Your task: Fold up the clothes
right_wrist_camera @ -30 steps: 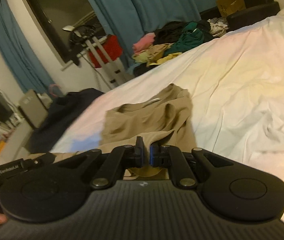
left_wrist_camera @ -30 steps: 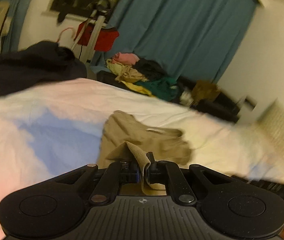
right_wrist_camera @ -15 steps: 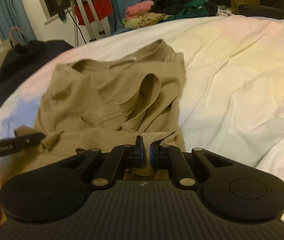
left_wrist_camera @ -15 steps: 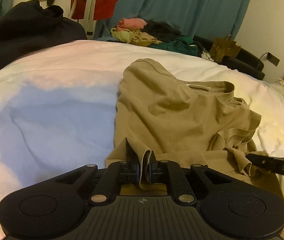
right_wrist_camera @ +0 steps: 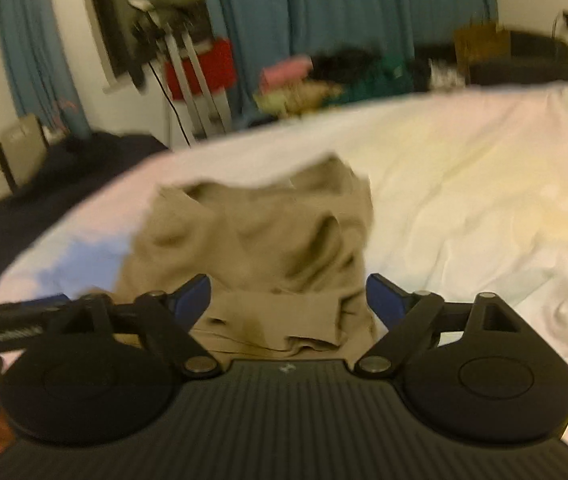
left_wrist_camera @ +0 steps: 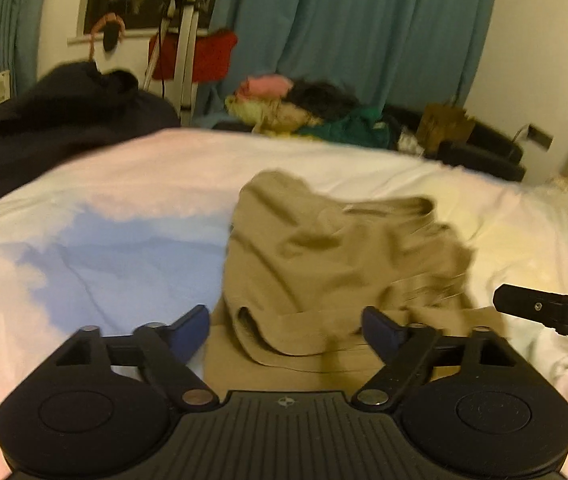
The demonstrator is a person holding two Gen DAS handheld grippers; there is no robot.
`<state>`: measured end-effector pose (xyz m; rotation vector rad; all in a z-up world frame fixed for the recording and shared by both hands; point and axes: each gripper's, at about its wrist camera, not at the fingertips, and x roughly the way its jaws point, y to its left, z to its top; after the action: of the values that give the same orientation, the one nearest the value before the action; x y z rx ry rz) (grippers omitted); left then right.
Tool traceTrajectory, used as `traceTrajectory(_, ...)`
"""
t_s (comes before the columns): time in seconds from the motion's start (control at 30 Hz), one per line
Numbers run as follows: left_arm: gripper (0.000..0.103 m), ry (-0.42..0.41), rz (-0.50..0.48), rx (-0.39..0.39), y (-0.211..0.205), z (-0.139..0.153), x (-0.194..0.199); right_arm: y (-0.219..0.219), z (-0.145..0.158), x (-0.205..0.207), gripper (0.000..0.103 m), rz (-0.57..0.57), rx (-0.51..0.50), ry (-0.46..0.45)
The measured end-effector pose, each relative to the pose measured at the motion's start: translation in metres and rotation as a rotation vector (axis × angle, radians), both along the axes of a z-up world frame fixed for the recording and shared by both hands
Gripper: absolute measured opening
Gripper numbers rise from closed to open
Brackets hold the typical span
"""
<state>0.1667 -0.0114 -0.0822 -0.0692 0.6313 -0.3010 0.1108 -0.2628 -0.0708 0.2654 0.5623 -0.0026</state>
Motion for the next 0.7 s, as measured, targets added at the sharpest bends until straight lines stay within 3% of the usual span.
traceTrajectory(0.1, 0.101, -0.055, -0.008, 0.014, -0.001, 0.018, -0.029, 0.008, 0.019, -0.032, 0.086, 0.001, 0.002, -0.055)
traceTrajectory(0.33, 0.102, -0.099, 0.015, 0.006, 0.011, 0.050, -0.092, 0.011, 0.041, -0.096, 0.086, -0.037, 0.010, -0.109)
traceTrajectory(0.43, 0.102, -0.022, 0.030, -0.070, 0.023, 0.044, -0.115, 0.006, 0.035, -0.119, 0.086, -0.063, 0.060, -0.097)
traceTrajectory(0.53, 0.102, 0.134, 0.022, -0.191, 0.037, 0.020, -0.123, -0.003, 0.024, -0.129, 0.086, -0.104, 0.166, -0.046)
traceTrajectory(0.7, 0.100, 0.442, 0.059, -0.436, 0.060, -0.026, -0.099, -0.036, -0.028, -0.115, 0.086, -0.155, 0.575, 0.179)
